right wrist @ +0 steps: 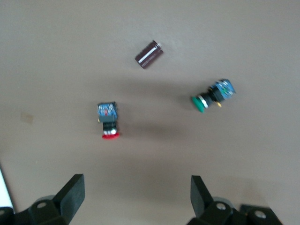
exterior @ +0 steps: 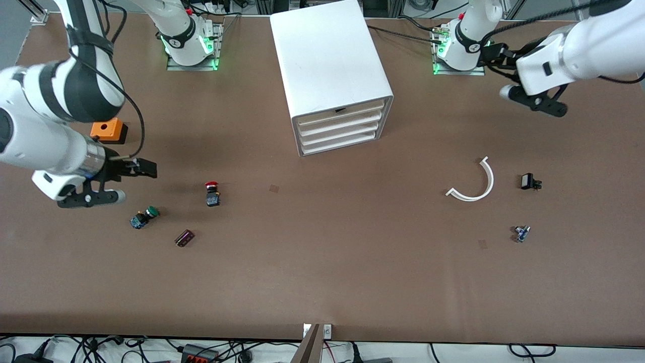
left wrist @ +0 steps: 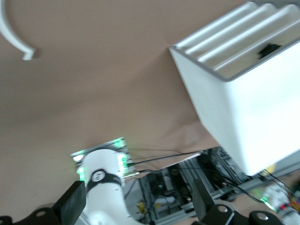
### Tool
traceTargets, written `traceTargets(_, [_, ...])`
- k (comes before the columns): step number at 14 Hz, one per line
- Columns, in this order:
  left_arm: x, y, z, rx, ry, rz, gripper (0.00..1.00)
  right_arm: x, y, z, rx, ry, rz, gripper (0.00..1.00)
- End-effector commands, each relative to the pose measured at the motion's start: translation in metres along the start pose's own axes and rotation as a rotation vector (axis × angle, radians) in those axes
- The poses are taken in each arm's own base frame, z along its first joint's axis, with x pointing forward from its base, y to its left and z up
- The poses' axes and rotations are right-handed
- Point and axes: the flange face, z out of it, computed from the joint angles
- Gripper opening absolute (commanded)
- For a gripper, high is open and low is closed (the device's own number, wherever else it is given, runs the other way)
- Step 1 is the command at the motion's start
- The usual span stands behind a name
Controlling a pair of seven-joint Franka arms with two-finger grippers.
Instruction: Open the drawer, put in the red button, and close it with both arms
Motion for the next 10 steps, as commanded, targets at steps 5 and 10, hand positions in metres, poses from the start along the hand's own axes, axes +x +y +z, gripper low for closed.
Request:
traceTargets(5, [0.162,-0.074,0.111,-0.474,-0.017,0.347,1.00,0.040,-0.032,0.107,-0.004,-0.063,-0.026,1.00])
traceTargets(10, [0.215,-0.069,0.193,-0.610,0.116,0.408,1.00,0.047,-0.074,0.170,-0.032,-0.086,-0.093,1.00])
